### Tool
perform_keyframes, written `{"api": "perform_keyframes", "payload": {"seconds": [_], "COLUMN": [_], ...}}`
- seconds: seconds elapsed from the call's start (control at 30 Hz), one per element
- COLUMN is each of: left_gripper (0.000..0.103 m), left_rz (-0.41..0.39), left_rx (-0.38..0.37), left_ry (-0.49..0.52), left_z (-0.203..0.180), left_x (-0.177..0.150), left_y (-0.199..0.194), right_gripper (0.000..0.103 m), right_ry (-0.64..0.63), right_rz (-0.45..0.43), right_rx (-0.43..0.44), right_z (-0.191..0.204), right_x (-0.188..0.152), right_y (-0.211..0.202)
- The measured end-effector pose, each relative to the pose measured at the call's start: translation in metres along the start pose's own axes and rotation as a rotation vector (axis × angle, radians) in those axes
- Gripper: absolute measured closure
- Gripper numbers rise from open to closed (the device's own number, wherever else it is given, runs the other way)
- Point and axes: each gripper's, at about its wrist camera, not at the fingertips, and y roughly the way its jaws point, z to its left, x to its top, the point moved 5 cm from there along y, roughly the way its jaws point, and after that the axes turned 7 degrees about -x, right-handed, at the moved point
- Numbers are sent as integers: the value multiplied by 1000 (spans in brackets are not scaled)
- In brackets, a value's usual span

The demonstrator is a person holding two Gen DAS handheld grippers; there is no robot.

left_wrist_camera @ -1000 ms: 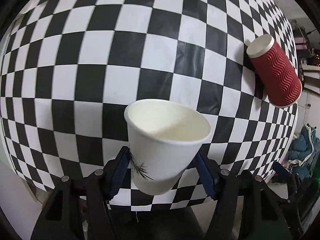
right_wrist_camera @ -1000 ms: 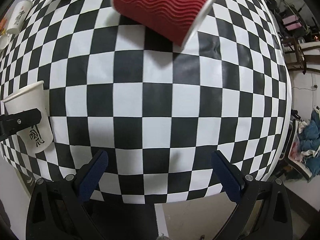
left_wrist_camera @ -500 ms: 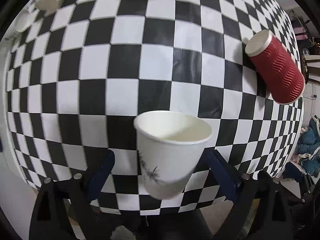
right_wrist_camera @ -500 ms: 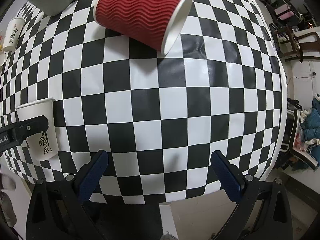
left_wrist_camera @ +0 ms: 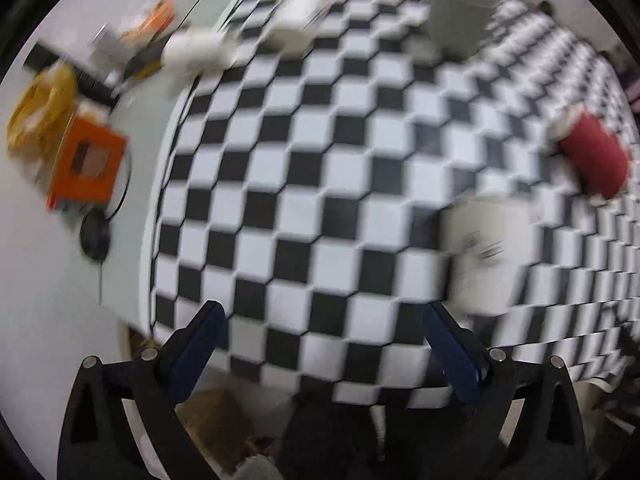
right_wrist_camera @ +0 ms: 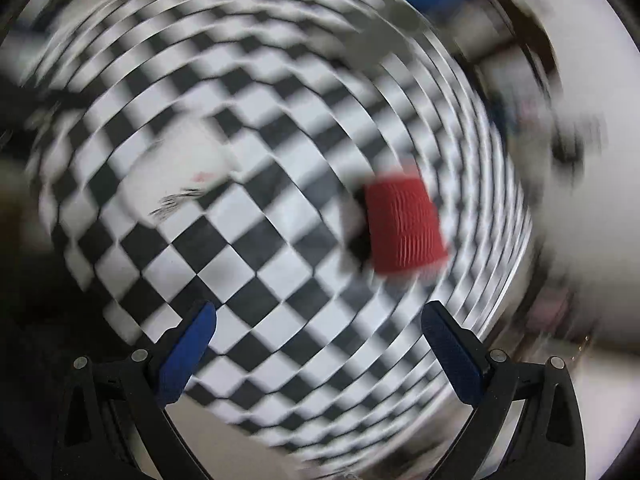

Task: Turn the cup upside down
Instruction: 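Grasp the white cup with the right tool while the left tool releases it, then rotate the white cup with the right tool so its opening faces down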

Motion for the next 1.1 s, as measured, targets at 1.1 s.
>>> {"api": "perform_keyframes", "payload": {"seconds": [1.1], "left_gripper": [3], "left_rz": [40], "left_rx": [34], "left_ry": [-66], "left_z": [124], "left_x": [-6], "left_y": [85], "right_gripper": [40], "right_ry": [-1547], "right_rz": [-405], "right_rx": [-530], "right_z": [144], "right_x": [42], "right_y": [48]}}
